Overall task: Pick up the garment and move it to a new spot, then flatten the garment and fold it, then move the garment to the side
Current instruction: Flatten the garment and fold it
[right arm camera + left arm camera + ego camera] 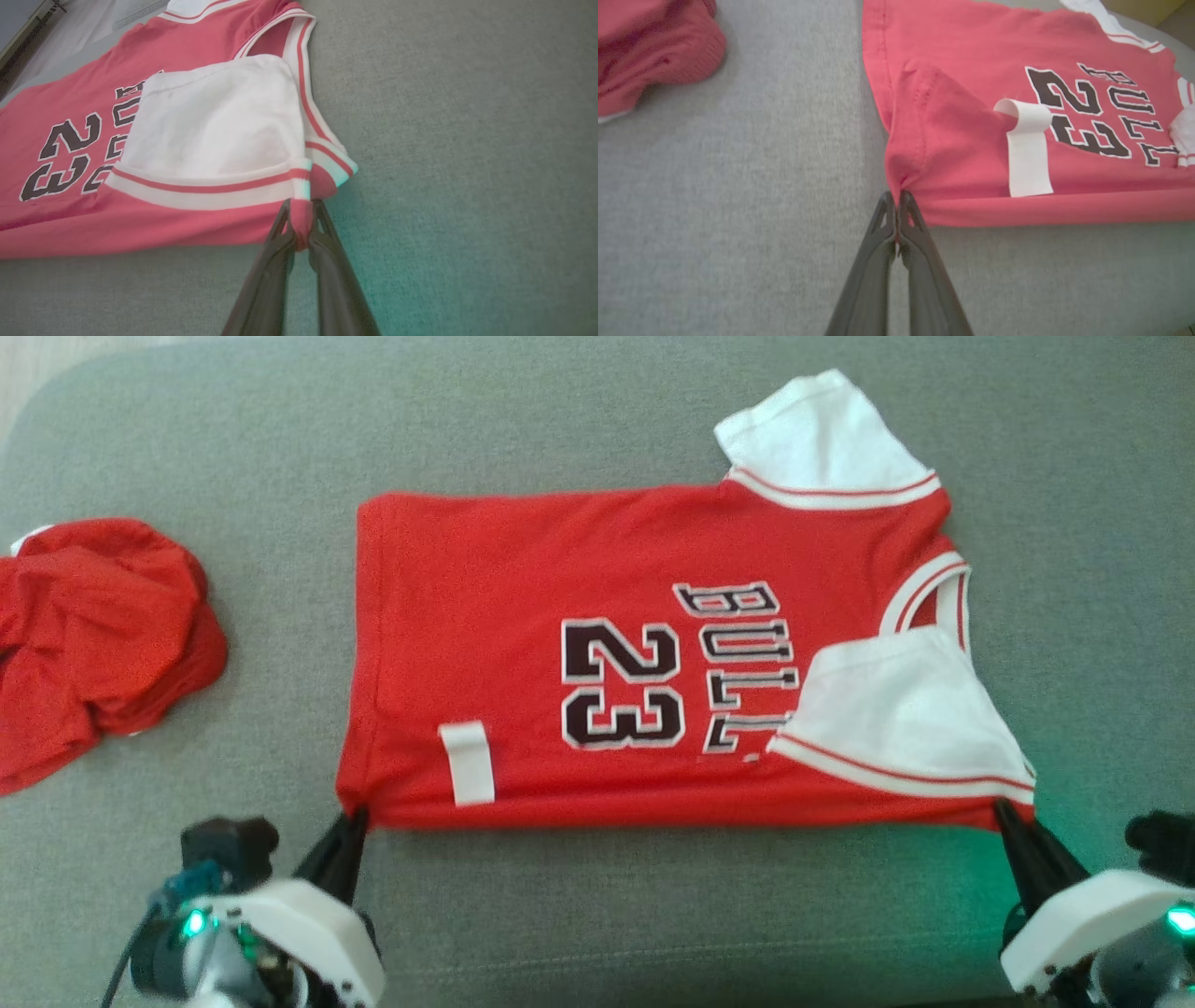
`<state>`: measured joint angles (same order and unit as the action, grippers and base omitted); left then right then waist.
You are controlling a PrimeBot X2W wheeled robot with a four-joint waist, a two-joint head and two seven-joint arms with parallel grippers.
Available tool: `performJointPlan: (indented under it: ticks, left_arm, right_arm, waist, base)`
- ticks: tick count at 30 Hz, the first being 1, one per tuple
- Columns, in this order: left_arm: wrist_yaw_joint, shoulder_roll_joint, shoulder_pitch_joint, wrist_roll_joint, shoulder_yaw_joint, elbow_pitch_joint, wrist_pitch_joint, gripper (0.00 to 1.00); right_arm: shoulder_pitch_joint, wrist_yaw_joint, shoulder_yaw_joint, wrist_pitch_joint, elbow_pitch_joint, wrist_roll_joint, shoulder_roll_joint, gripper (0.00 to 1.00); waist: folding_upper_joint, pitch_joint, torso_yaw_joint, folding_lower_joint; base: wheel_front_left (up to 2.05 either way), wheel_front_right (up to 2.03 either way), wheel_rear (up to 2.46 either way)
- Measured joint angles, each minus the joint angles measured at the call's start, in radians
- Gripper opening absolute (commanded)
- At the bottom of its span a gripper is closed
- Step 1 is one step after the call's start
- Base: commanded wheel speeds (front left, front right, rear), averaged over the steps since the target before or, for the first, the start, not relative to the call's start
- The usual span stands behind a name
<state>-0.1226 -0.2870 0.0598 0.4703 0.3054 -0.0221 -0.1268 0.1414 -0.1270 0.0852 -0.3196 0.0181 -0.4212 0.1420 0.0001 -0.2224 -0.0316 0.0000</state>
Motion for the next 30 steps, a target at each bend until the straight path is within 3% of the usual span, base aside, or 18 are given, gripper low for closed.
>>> performJointPlan:
  ticks: [1,2,3,4,5,9,18,30]
  left_arm:
    - [-0.004,-0.002,0.015,0.003,0.0,0.005,-0.01,0.0]
    - [-0.004,-0.003,0.027,0.009,0.001,0.008,-0.021,0.0]
    - [-0.005,-0.002,0.036,0.013,0.002,0.012,-0.027,0.18]
    - [-0.005,-0.001,0.04,0.02,0.003,0.012,-0.032,0.66]
    - [-0.007,-0.001,0.04,0.026,0.003,0.009,-0.041,1.0]
    - [-0.038,0.007,0.042,0.031,-0.008,-0.003,-0.003,1.0]
    - [-0.124,0.013,0.031,-0.1,-0.035,0.093,0.198,1.0]
    - [-0.136,0.023,-0.053,-0.142,-0.023,0.119,0.227,1.0]
  right_arm:
    - [0.008,0.0,0.002,-0.006,-0.007,0.0,-0.003,0.0]
    - [0.016,0.0,0.006,-0.007,-0.012,0.0,-0.005,0.26]
    - [0.02,0.0,0.01,-0.008,-0.013,0.0,-0.007,0.78]
    - [0.021,0.0,0.014,-0.008,-0.017,0.0,-0.008,1.0]
    - [0.021,0.0,0.018,-0.008,-0.023,0.0,-0.008,1.0]
    - [0.022,0.0,0.021,0.033,-0.064,0.05,-0.008,1.0]
    - [-0.014,0.0,-0.005,0.191,-0.23,0.15,-0.005,1.0]
    - [-0.059,0.0,-0.016,0.188,-0.263,0.153,-0.003,1.0]
  waist:
    - [0.0,0.004,-0.001,0.0]
    - [0.0,0.007,-0.001,0.0]
    - [0.0,0.01,-0.001,0.0]
    - [0.0,0.013,0.0,0.0]
    - [0.0,0.017,0.0,0.0]
    - [0.0,0.035,-0.002,0.0]
    - [0.0,0.088,-0.011,0.0]
    - [0.0,0.091,-0.01,0.0]
  base:
    - [0.0,0.0,0.0]
    - [0.0,0.0,0.0]
    - [0.0,0.0,0.0]
    - [0.0,0.0,0.0]
    - [0.0,0.0,0.0]
    - [0.0,0.0,0.0]
    - [0.0,0.0,0.0]
    - [0.0,0.0,0.0]
